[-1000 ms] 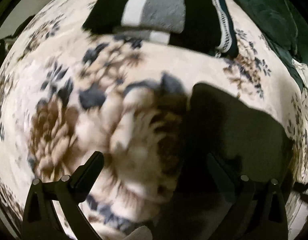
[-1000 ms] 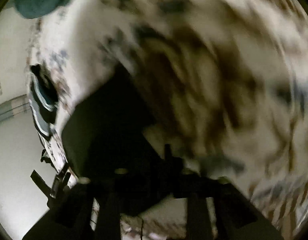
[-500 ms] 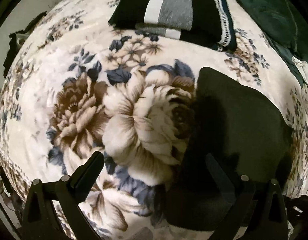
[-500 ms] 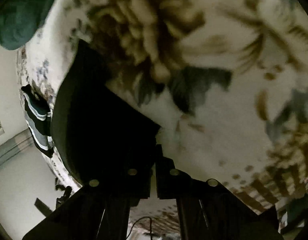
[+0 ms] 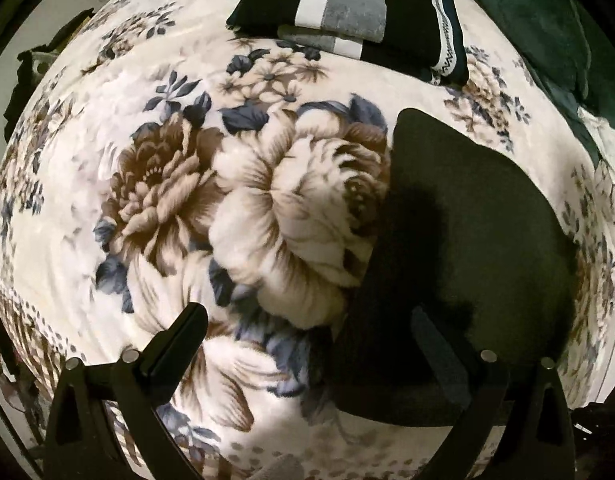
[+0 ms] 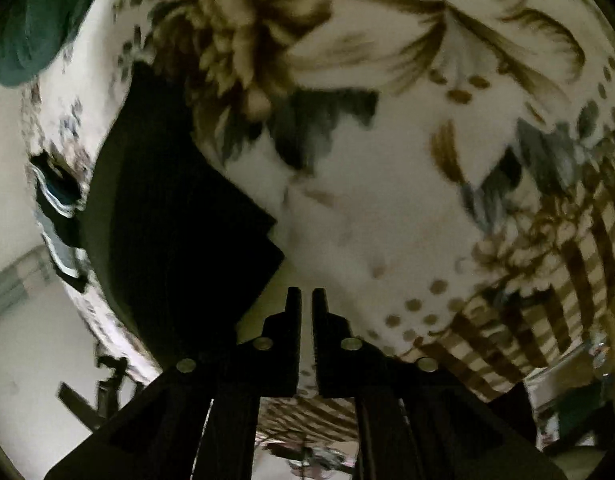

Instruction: Fold small clothes

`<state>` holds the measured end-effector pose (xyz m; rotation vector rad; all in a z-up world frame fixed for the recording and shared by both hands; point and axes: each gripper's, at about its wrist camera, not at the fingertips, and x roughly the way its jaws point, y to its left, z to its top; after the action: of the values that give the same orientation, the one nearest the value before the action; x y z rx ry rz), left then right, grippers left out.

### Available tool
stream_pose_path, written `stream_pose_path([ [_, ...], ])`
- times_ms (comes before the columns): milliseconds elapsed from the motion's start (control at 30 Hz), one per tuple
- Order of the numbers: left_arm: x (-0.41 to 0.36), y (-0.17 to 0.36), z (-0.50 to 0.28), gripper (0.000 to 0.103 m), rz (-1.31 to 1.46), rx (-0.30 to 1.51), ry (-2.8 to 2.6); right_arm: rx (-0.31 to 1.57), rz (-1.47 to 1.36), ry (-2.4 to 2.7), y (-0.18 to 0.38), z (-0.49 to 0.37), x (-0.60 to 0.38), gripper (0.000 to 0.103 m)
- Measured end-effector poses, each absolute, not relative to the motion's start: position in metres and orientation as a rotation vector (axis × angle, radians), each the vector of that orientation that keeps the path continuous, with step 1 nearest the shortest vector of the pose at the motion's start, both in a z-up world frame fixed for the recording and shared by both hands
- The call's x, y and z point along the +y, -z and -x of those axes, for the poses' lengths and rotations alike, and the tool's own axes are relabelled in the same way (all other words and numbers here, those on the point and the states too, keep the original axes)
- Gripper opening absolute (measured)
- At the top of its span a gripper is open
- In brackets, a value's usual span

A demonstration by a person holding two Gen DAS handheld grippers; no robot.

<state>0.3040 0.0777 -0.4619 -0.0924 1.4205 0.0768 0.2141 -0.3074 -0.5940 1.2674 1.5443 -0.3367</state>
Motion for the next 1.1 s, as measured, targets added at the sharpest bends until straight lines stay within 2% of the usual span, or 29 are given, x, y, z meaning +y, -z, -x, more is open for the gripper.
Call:
stream_pose_path([
  [67,0.082,0.462,-0.303,0.103,0.117,1.425,-0.076,1.514,-1.33,0.307,0.595,-0.206,-0.311,0.007],
  [100,0.085,0.463,-0.302,0.103,0.139,1.435,-0.077,1.496,-1.365,0.287,0.596,-0.202,-0.311,0.012],
  [133,0.087,0.464,-0.3,0.103,0.162,1.445,-0.075,1.48,-1.402,0.259,0.596,-0.199,-0.308,0.025],
  [200,0.091,0.465,-0.291,0.103,0.226,1.469,-0.068,1.445,-1.485,0.21,0.599,-0.196,-0.3,0.043],
  [233,0.093,0.466,-0.285,0.103,0.262,1.484,-0.067,1.426,-1.527,0.191,0.601,-0.194,-0.295,0.045],
  [467,0.083,0.498,-0.234,0.103,0.629,1.635,-0.02,1.333,-1.696,0.18,0.618,-0.199,-0.263,0.045],
  [533,0.076,0.507,-0.232,0.094,0.728,1.626,-0.011,1.311,-1.706,0.199,0.623,-0.205,-0.256,0.045],
  [567,0.07,0.515,-0.233,0.067,0.783,1.621,-0.007,1.299,-1.698,0.21,0.624,-0.207,-0.255,0.045],
  [600,0.067,0.52,-0.235,0.032,0.819,1.624,0.005,1.298,-1.68,0.221,0.624,-0.211,-0.254,0.044],
  [633,0.061,0.525,-0.236,0.022,0.874,1.62,0.027,1.289,-1.659,0.233,0.622,-0.215,-0.254,0.033],
  [667,0.059,0.524,-0.237,0.021,0.879,1.609,0.005,1.273,-1.63,0.234,0.617,-0.219,-0.255,0.022],
  [700,0.058,0.52,-0.238,0.014,0.878,1.595,-0.005,1.288,-1.585,0.239,0.613,-0.224,-0.255,0.009],
  [733,0.056,0.515,-0.238,0.009,0.871,1.576,0.004,1.3,-1.531,0.244,0.605,-0.227,-0.255,0.005],
  [867,0.055,0.492,-0.232,0.007,0.815,1.531,0.016,1.309,-1.297,0.286,0.559,-0.233,-0.261,0.003],
  [933,0.051,0.493,-0.231,0.007,0.756,1.554,0.013,1.354,-1.217,0.326,0.555,-0.235,-0.263,0.003],
  [1033,0.05,0.519,-0.234,0.008,0.729,1.615,-0.009,1.463,-1.217,0.445,0.584,-0.219,-0.274,0.0],
  [1100,0.053,0.524,-0.239,0.008,0.754,1.642,-0.003,1.499,-1.314,0.489,0.609,-0.207,-0.285,0.0],
])
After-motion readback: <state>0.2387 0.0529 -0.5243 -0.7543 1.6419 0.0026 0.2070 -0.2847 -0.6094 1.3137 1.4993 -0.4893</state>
